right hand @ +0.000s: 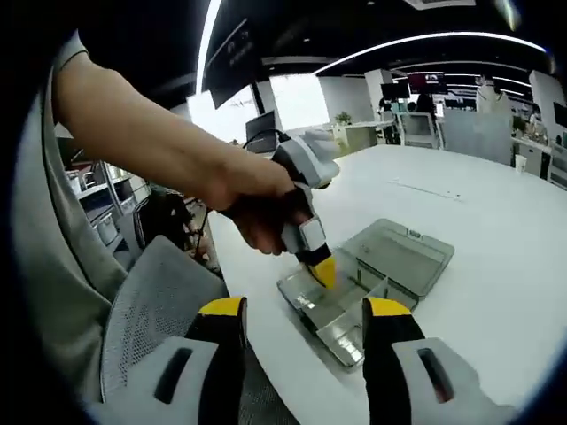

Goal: Insert the divider into the dual guide fixture by aligning both edges with the guide slots and pushing it downward to the bottom, including one-sided entry, uneven engagement, binding, and posture correction.

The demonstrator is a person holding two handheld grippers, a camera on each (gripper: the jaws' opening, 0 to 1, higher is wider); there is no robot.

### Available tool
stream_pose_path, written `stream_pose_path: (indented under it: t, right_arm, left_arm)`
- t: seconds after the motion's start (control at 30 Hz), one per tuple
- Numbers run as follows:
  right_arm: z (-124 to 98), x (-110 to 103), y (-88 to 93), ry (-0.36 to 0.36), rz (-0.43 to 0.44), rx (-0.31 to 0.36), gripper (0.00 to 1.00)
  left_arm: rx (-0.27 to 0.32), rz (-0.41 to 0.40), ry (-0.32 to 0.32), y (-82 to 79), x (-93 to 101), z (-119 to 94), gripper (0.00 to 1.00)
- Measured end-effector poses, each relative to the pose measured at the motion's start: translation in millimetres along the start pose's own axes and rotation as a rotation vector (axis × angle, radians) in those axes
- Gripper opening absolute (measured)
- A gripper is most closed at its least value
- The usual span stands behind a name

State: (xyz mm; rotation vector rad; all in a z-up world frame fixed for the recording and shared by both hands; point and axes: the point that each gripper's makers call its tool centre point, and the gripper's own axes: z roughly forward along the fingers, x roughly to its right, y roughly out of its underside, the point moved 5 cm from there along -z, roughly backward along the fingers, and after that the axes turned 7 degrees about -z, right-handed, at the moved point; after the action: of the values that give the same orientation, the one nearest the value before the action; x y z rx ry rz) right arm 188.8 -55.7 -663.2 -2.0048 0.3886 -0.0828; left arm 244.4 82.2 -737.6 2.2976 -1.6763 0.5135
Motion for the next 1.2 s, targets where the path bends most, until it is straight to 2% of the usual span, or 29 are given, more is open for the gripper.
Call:
stream_pose_path:
  t: [1.2]
  right_arm:
    - [-4.6, -1.7, 1.6, -0.012, 0.007, 0.005, 0.5]
  left_arm:
    - [-0.013, 0.029, -0.054, -0.4, 0.7, 5.8, 0.01]
